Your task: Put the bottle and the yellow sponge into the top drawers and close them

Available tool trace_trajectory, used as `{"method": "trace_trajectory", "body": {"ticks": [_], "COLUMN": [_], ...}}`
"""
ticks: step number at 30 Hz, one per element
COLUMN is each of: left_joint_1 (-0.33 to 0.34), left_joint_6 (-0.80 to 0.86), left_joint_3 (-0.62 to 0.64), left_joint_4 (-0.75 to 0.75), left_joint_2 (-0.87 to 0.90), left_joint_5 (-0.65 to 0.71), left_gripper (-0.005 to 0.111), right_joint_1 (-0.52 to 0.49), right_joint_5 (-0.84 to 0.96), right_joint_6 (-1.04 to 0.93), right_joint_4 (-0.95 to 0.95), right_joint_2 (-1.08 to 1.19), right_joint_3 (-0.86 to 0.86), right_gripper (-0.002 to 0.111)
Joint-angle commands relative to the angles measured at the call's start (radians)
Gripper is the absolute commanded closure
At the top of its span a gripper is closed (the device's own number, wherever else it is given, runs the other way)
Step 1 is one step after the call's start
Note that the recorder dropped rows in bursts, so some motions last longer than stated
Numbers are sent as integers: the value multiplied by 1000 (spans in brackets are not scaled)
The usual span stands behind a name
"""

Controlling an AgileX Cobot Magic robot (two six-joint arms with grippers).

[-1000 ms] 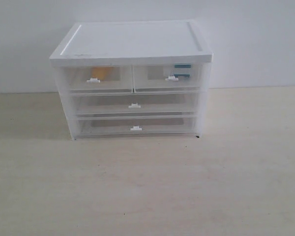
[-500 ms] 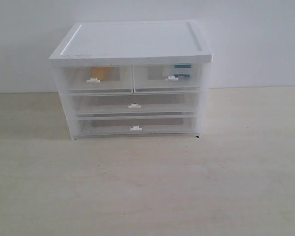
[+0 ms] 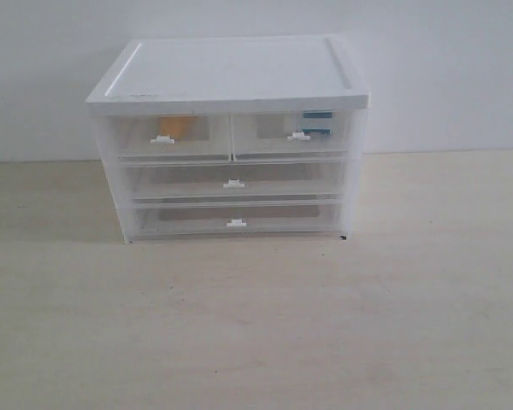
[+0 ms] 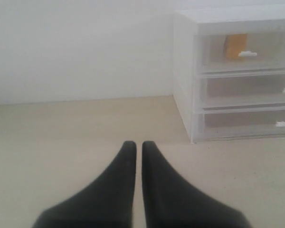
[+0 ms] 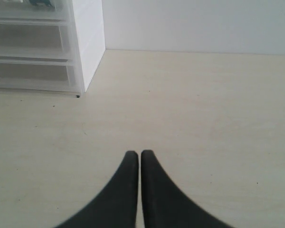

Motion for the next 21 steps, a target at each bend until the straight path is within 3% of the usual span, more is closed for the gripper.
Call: {"method": "trace_trajectory", "body": {"ticks": [1,21], "left_joint_1": [4,4], "left_joint_6": [4,4], "left_joint_3": [4,4], "left_joint_4": [-14,-14], "left_joint_2": [-3,-3], "left_joint_5": [53,120], "left_gripper": [103,103], "right_joint_1": [-3,-3], "right_joint_5": [-9,-9], "right_joint_6": [-3,-3], "right_joint_4": [-2,-2], "right_joint_2": [-5,-5], "right_joint_3": [0,0], "right_gripper": [108,108]}}
